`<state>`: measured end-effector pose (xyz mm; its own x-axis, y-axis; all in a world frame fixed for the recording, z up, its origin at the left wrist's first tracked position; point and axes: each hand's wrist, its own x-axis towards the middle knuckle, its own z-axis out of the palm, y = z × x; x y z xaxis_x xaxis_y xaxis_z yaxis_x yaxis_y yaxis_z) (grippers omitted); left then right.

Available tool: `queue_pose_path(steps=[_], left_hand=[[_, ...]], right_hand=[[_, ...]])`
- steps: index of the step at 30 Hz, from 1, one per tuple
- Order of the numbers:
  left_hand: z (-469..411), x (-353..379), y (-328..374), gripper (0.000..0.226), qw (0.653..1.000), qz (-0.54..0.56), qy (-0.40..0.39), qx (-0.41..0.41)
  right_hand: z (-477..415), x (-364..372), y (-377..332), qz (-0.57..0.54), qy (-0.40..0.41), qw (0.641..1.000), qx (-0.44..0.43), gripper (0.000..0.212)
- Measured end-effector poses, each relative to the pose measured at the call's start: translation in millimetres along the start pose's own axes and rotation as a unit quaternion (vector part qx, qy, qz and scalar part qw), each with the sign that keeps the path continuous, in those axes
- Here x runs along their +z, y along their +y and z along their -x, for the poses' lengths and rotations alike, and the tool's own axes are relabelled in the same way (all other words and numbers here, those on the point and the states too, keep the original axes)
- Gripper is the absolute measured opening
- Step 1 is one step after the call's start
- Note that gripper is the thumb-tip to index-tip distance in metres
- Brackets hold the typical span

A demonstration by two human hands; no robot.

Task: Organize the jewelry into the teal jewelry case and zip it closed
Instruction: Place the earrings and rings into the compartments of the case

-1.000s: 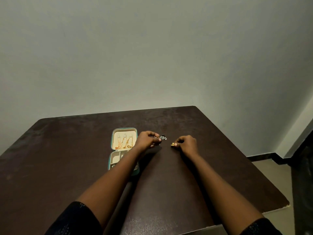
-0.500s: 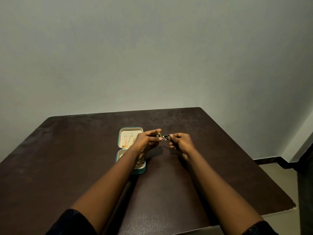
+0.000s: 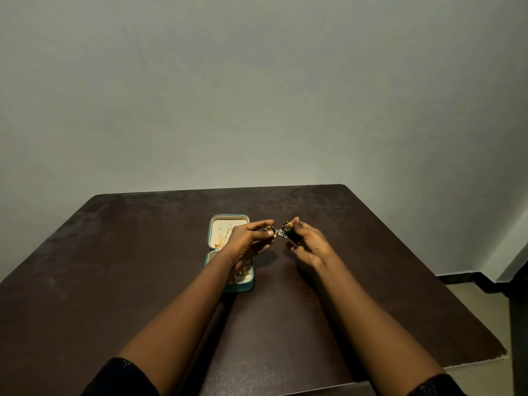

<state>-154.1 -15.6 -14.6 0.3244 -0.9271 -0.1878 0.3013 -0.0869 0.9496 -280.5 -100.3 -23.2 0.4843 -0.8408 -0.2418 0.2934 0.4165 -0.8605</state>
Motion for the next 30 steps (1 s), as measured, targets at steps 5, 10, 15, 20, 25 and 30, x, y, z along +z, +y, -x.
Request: queue_pose_path(steps=[5,10,15,20,25,30], left_hand=[[0.2,-3.9,2.9,0.032,0.998,-0.06,0.005,0.018],[2.8,-4.4,3.7,0.031,0.997,-0.066,0.018,0.043],[7.6,-5.3,5.9,0.031,0.998,0.005,0.046,0.029],[13.5,-7.0,7.4,0.032,0.997,-0.017,0.047,0.056],[19.7,-11.2,10.6,0.036,0.998,-0.001,0.021,0.066],[23.1,-15.4,11.2,0.035,0.997,0.022,0.015,0.066]], right_hand=[[1.5,5.9,-3.0,-0.094,-0.003,0.995,0.04,0.03],[1.0,7.4,0.0,-0.148,-0.025,0.987,0.051,0.061],[3.6,10.9,0.2,-0.149,-0.027,0.987,0.056,0.049],[11.5,15.8,-3.2,-0.083,-0.058,0.993,0.053,0.03],[16.9,20.2,-1.3,-0.064,-0.084,0.993,0.05,0.023],[19.8,27.5,1.9,-0.022,-0.07,0.996,0.05,0.021]])
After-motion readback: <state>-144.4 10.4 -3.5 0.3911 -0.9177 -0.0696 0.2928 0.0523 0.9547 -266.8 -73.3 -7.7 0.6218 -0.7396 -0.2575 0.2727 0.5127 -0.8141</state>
